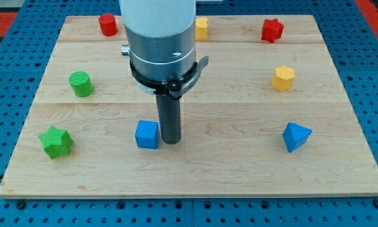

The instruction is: Move the red star diagonally right to the blue cube

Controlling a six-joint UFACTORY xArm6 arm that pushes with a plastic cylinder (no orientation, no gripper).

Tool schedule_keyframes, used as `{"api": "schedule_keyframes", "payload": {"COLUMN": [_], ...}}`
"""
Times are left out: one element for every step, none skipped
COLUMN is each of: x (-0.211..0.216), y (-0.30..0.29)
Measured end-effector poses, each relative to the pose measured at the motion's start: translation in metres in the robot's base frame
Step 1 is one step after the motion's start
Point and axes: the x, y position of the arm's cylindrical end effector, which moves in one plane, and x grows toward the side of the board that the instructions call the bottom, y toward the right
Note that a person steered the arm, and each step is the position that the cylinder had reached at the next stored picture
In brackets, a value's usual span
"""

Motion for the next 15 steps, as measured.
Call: {"api": "schedule_keyframes", "payload": {"x": [-0.037,-0.088,-0.144,-0.191,-0.213,-0.246,-0.294,-0.29,-0.249,-0.216,-0.178,-0.136,-0.096,-0.078,-0.064], "y": [0.01,0.063,0.099,0.137,0.2,0.246,0.261,0.198,0.132,0.111,0.107,0.088,0.055,0.07,0.087]}}
